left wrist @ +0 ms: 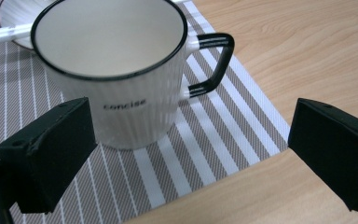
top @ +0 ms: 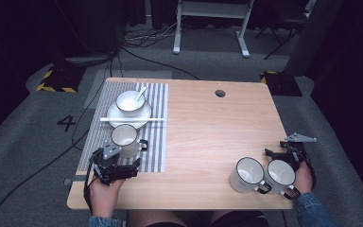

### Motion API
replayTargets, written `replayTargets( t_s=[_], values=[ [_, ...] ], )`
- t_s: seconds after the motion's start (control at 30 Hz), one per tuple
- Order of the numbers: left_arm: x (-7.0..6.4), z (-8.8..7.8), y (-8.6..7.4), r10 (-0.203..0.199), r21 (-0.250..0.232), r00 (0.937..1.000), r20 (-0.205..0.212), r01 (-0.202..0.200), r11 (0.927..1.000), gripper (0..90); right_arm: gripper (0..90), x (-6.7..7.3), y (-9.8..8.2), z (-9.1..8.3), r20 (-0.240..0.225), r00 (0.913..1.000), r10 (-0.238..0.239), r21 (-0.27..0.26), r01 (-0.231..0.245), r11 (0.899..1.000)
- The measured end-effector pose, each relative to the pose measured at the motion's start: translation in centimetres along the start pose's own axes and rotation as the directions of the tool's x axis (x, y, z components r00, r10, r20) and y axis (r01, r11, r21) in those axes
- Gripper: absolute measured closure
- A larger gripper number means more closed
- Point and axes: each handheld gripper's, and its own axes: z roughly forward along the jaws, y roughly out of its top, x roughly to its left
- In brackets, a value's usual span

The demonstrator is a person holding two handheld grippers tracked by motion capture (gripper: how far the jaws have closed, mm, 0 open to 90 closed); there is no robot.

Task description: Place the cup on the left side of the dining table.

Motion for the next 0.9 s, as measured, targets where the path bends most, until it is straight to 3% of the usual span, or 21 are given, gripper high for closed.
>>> replayTargets(
  t_s=[0.13, 0.23, 0.33, 0.5, 0.77, 0.9],
  values=[
    [0.5, -0.9, -0.8, -0.017, -0.001, 0.9998, 0.003, 0.017, 0.9999, 1.5, 14.4, 0.0, 0.0, 0.0, 0.000, 1.0000, 0.001, 0.000, -0.001, 1.000],
    [0.9, -1.5, -1.6, -0.053, -0.040, 0.9967, 0.062, 0.055, 0.9977, 1.7, 14.4, 0.0, 0.0, 0.0, 0.000, 1.0000, 0.000, 0.000, 0.000, 1.000],
    [1.0, -1.9, -2.4, -0.032, -0.042, 0.9972, 0.068, 0.035, 0.9985, 3.1, 14.4, 0.0, 0.0, 0.0, 0.000, 1.0000, 0.000, 0.000, 0.000, 1.000],
    [1.0, -2.3, -3.5, -0.001, 0.017, 0.9995, 0.031, 0.001, 0.9998, 3.7, 14.4, 0.0, 0.0, 0.0, 0.000, 1.0000, 0.001, 0.001, -0.001, 1.000],
    [1.9, -2.4, -5.4, -0.043, 0.057, 0.9989, 0.018, 0.042, 0.9975, 4.1, 14.4, 0.0, 0.0, 0.0, 0.000, 1.0000, -0.001, 0.000, 0.001, 1.000],
    [2.2, -1.7, -6.3, -0.012, 0.132, 0.9999, 0.006, 0.011, 0.9911, 4.2, 14.4, -0.1, 0.0, 0.0, 0.000, 1.0000, -0.004, 0.000, 0.004, 1.000]
  ],
)
